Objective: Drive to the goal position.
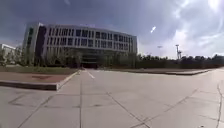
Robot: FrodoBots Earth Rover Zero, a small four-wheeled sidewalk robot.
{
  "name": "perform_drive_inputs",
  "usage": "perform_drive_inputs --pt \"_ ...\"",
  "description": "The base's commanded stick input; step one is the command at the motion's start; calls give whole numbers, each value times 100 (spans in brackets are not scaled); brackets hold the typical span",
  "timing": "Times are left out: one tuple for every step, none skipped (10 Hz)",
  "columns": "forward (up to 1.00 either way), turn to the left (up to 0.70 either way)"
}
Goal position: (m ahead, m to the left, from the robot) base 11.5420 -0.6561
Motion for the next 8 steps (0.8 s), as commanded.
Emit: perform_drive_inputs --pt "50 0" --pt "50 0" --pt "50 0" --pt "50 0" --pt "50 0" --pt "50 0" --pt "50 0" --pt "50 0"
